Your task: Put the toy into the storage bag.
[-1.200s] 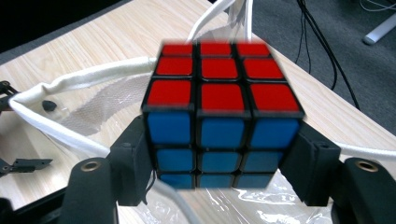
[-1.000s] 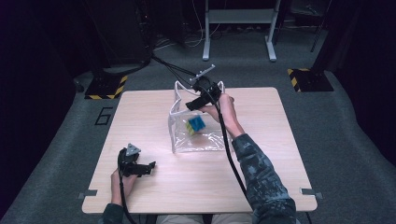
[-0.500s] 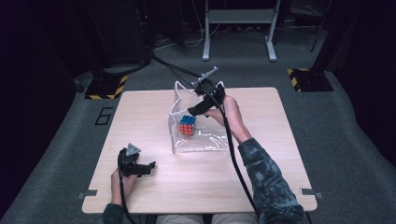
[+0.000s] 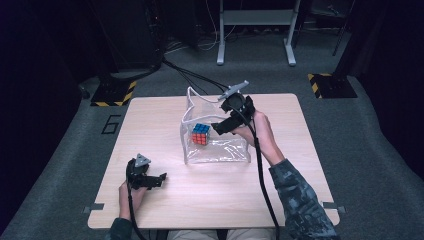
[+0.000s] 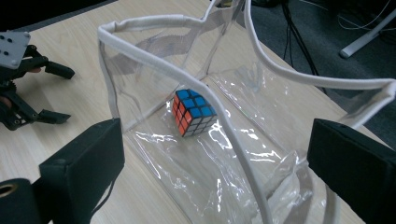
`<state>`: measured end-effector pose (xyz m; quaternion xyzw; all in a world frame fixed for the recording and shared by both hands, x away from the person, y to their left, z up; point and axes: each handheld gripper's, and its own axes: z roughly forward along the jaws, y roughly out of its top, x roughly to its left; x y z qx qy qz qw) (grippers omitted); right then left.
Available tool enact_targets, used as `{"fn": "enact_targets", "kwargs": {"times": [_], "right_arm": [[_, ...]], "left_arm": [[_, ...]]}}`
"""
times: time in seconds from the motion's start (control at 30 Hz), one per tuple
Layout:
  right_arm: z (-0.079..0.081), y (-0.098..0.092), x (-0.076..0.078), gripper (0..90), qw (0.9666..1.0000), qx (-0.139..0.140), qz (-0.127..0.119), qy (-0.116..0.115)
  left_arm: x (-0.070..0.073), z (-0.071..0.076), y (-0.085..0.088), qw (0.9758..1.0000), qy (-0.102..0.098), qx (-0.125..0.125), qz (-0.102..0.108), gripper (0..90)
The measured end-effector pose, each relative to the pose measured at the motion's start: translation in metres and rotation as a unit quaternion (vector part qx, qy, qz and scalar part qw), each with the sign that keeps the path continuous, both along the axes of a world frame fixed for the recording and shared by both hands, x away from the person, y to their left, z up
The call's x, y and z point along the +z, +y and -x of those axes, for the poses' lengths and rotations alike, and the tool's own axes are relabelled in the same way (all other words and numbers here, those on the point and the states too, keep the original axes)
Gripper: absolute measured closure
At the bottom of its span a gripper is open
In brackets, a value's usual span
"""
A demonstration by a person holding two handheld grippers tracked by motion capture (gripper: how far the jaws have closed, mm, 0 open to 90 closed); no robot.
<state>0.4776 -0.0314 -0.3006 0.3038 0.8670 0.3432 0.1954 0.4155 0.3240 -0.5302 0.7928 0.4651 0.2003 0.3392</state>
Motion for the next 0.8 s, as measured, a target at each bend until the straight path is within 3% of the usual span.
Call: {"fn": "enact_targets", "kwargs": {"times": [0.5,0.8], "right_arm": [[0.034,-0.032,-0.017,3.3,0.9996,-0.013,-0.007,-0.023],[0.049,-0.047,-0.038,3.4,0.9990,-0.031,-0.023,-0.023]], "left_arm": [[0.000,0.000,0.000,1.0000,0.001,0.002,0.004,5.6],[0.000,0.000,-0.001,1.0000,0.000,0.003,0.004,5.6]]}}
